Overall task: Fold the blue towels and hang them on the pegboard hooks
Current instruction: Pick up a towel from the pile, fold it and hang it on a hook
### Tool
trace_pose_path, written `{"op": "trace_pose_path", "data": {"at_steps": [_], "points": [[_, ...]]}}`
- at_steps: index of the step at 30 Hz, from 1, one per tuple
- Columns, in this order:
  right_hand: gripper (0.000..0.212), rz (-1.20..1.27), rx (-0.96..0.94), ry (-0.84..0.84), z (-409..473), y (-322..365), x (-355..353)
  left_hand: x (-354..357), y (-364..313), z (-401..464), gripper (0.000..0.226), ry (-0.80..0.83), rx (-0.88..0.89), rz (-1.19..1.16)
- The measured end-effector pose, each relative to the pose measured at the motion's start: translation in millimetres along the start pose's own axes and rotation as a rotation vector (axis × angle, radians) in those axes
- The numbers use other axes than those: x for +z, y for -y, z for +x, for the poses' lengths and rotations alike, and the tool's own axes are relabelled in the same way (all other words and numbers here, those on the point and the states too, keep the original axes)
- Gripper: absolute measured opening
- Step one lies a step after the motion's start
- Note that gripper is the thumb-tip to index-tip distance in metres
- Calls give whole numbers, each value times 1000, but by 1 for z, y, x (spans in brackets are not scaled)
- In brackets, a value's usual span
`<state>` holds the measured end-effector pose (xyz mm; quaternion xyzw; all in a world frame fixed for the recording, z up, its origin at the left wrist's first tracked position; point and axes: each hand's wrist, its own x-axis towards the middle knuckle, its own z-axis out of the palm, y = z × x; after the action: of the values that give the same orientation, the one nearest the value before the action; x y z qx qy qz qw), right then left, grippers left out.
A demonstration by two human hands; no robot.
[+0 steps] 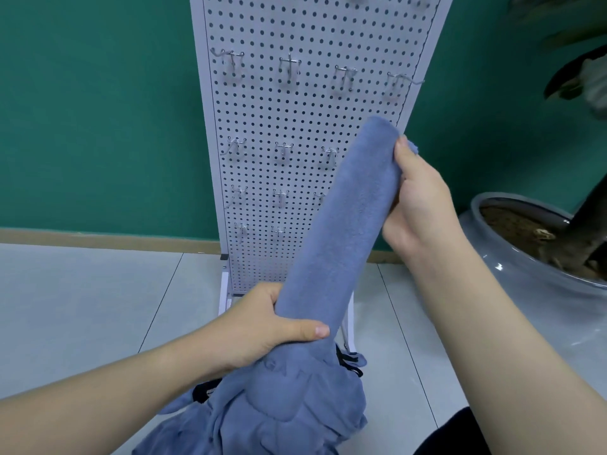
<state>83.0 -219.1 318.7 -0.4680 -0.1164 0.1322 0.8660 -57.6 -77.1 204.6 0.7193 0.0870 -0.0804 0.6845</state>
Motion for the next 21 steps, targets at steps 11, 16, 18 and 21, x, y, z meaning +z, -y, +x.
{"op": "trace_pose_path", "data": {"at_steps": [11, 16, 18, 21], "points": [[32, -61, 102, -196, 14, -2, -27, -23, -12, -5, 50, 109, 7, 48], [32, -86, 165, -178, 11, -12, -24, -20, -20, -5, 37, 138, -87, -223], [34, -95, 176, -179, 11, -16, -22, -18, -24, -3, 33, 120, -98, -257], [35, -122, 195, -184, 14, -25, -24, -20, -27, 1, 34, 74, -90, -228]]}}
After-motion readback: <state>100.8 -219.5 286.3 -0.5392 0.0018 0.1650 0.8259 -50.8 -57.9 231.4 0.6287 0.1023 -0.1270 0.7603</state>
